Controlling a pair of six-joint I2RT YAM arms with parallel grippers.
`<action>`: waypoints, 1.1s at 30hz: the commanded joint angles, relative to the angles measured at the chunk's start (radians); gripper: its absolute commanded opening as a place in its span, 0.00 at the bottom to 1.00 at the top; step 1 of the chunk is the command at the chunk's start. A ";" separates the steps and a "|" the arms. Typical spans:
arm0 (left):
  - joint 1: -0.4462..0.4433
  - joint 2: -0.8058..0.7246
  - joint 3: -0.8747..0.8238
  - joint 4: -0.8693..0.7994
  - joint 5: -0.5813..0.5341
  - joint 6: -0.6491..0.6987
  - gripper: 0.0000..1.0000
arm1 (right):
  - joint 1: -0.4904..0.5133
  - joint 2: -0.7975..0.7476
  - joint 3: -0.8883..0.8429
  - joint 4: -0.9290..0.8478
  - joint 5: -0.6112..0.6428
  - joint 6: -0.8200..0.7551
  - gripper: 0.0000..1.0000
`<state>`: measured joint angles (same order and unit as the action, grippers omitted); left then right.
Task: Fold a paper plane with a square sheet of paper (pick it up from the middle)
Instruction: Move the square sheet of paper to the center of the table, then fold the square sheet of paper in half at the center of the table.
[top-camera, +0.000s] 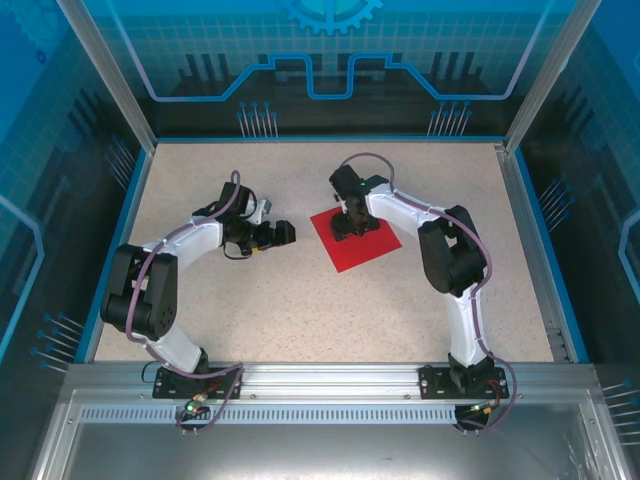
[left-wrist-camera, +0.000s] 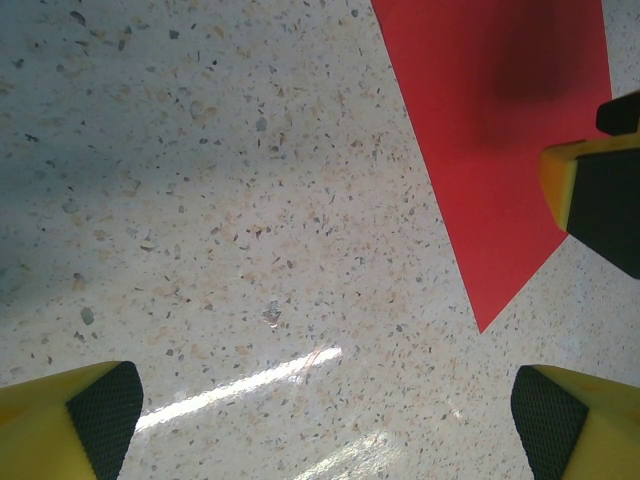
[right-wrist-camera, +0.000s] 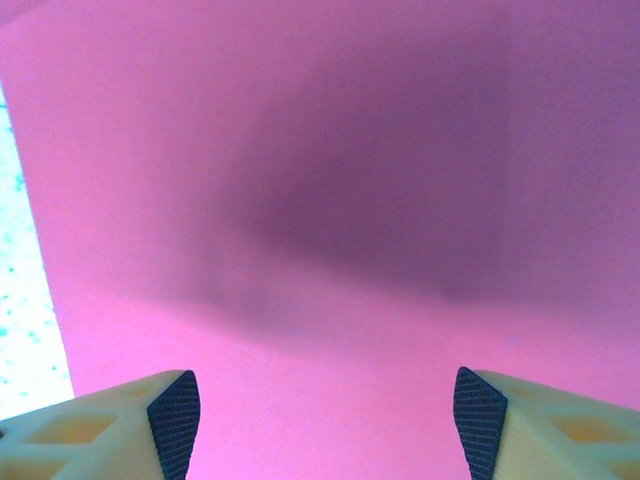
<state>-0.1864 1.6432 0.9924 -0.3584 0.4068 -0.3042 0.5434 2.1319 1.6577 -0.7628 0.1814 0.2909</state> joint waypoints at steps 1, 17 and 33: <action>-0.006 -0.008 0.014 -0.021 0.023 0.022 0.99 | -0.019 0.056 0.036 -0.017 -0.017 -0.028 0.72; -0.010 -0.011 0.011 -0.025 0.029 0.025 0.99 | -0.033 0.096 0.015 -0.053 -0.022 -0.117 0.74; -0.016 0.013 0.015 -0.037 0.020 0.038 0.99 | -0.046 0.124 0.082 -0.079 0.009 -0.218 0.77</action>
<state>-0.1959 1.6432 0.9924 -0.3622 0.4091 -0.2981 0.5140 2.2162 1.7210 -0.8154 0.1917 0.1032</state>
